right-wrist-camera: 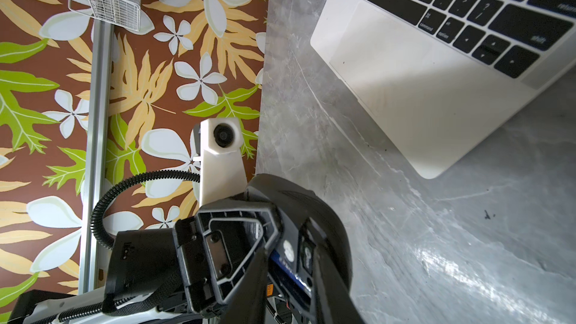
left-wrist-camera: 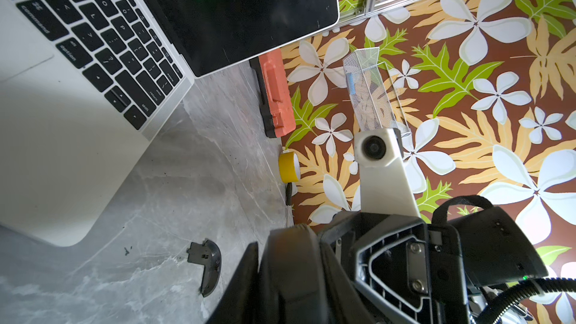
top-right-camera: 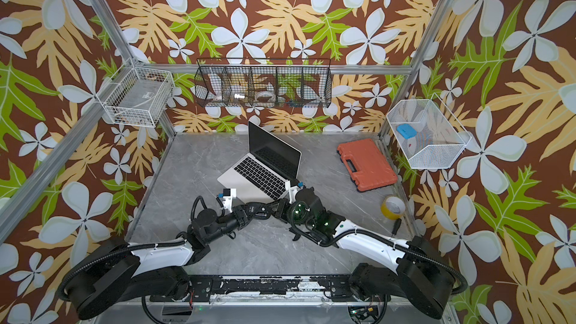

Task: Insert the wireless mouse receiver into the laptop
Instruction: Take out the USB plug from the mouse.

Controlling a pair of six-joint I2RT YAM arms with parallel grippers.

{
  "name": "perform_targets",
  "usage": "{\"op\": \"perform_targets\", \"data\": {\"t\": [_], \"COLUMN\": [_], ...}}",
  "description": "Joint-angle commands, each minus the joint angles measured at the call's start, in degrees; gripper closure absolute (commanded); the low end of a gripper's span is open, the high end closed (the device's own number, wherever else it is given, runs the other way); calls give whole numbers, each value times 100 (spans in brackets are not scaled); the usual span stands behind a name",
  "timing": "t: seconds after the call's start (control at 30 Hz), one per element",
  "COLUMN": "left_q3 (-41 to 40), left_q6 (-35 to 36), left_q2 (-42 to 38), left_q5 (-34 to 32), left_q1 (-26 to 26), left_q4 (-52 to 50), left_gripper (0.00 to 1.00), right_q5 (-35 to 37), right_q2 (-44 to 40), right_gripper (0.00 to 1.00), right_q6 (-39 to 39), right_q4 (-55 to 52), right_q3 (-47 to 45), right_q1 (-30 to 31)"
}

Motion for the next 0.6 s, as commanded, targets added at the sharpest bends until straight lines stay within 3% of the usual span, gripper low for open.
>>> {"op": "perform_targets", "data": {"t": [0.0,0.57], "left_q3": [66,-54], "left_q6": [-15,-69], "left_q2": [136,270], "left_q5": [1168,1193], "left_q1": [-131,-132], "left_q4": [354,403], "left_gripper": [100,100], "right_q5": [-1059,-882], "right_q2": [-45,-230], "right_gripper": [73,74], "right_q6": [274,321], "right_q4": [2013,2259], "right_q3": [60,-87], "right_q1": [69,2]}}
